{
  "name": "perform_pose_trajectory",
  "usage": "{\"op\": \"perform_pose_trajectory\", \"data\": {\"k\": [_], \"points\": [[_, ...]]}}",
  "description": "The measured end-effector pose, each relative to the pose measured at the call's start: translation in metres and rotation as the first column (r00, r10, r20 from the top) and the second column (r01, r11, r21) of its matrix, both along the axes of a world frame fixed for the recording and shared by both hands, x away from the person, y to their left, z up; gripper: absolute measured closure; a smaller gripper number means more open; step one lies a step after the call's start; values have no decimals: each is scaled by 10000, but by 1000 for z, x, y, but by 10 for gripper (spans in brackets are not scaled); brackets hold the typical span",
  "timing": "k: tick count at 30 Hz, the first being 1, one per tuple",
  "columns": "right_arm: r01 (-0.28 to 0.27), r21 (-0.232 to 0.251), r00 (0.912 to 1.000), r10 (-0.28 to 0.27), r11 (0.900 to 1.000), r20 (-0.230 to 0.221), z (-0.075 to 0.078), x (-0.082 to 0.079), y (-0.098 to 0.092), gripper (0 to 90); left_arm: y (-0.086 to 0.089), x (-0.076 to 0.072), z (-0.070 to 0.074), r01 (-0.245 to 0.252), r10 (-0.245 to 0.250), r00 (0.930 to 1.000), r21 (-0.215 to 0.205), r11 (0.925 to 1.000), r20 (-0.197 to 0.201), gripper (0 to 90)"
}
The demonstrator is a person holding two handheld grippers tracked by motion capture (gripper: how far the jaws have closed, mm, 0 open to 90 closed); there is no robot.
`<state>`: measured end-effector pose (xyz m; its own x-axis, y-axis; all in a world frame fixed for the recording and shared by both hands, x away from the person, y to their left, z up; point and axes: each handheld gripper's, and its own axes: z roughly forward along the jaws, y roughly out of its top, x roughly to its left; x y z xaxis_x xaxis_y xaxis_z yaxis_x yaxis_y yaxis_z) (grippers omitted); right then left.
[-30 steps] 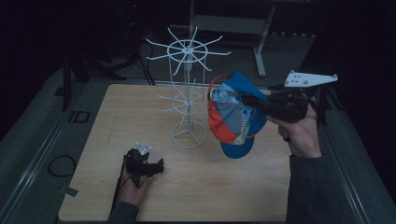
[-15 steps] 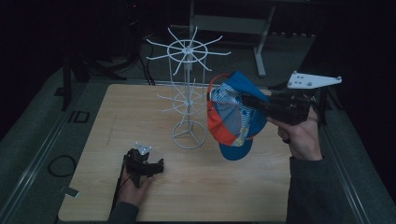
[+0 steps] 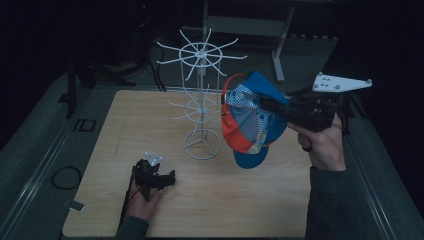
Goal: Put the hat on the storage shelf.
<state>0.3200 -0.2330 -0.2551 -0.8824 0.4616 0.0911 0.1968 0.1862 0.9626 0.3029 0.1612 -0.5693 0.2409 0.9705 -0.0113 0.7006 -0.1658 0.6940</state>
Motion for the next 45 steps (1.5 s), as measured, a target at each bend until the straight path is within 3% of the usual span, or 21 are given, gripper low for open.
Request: {"op": "perform_pose_trajectory", "data": {"k": [7,18,28,45], "points": [[-256,373,9997,254,9990,50,4,0,1,872,0,0,0,-2,2,10000,1,10000,-1,46],[-445,543,9987,431,9975,256,9,-1,8,872,0,0,0,-6,6,10000,-1,10000,3,46],[-437,740,9984,408,9963,398,14,-5,2,872,0,0,0,-3,3,10000,1,10000,1,46],[-609,548,9981,601,9966,158,6,17,36,871,0,0,0,-7,7,10000,-5,10000,0,46]]}}
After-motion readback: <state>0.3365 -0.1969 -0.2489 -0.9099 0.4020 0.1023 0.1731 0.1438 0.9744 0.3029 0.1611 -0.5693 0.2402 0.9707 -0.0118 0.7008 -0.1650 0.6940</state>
